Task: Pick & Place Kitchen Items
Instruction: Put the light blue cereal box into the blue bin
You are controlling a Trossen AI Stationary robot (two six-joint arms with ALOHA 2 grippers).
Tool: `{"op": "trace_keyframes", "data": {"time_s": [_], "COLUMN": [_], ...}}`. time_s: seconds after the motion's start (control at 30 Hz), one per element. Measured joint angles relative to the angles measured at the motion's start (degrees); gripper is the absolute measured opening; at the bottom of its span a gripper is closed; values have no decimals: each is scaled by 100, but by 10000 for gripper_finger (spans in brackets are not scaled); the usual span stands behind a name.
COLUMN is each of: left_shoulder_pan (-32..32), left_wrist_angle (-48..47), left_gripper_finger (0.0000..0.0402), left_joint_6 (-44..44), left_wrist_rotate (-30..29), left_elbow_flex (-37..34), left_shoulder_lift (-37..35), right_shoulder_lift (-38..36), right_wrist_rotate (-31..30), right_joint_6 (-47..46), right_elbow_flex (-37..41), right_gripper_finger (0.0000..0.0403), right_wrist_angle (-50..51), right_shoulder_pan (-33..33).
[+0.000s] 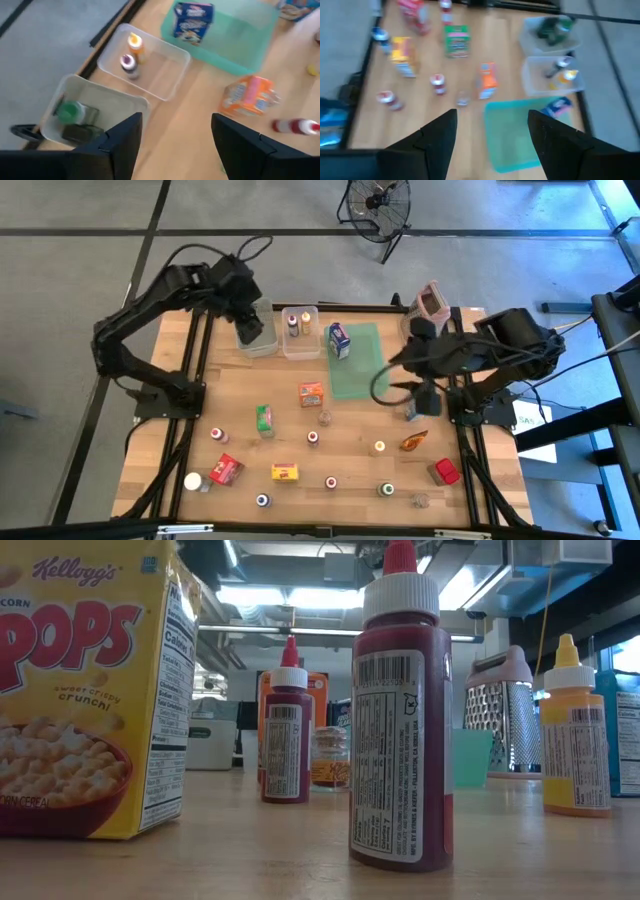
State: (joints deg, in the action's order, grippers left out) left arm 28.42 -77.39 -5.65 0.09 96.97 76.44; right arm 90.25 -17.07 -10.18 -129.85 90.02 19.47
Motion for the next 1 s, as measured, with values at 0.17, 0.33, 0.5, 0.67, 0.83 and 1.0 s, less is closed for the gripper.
{"op": "trace_keyframes", "data": {"time_s": [0.17, 0.33, 0.5, 0.67, 0.83, 1.0], "left_shoulder_pan": [-773, -1675, -2540, -3229, -3575, -3632], "left_wrist_angle": [-233, -581, -835, -814, -813, -815], "left_gripper_finger": [233, 231, 232, 229, 229, 229], "left_joint_6": [-730, -1502, -2118, -2489, -2448, -2080], "left_wrist_rotate": [-426, -1056, -1585, -2044, -2466, -2610], "left_elbow_flex": [-4, -4, -7, -7, -7, -7], "left_shoulder_lift": [-218, -270, -268, -268, -264, -264], "right_shoulder_lift": [-43, -43, -43, -112, -356, -368], "right_wrist_rotate": [118, 259, 532, 528, 526, 230], "right_joint_6": [-140, -262, -962, -2410, -3027, -3137], "right_elbow_flex": [27, 27, 27, 86, 517, 800], "right_gripper_finger": [245, 245, 245, 245, 245, 245], "right_wrist_angle": [-1, -1, -1, -3, -1, -9], "right_shoulder_pan": [297, 519, 583, 517, 523, 526]}}
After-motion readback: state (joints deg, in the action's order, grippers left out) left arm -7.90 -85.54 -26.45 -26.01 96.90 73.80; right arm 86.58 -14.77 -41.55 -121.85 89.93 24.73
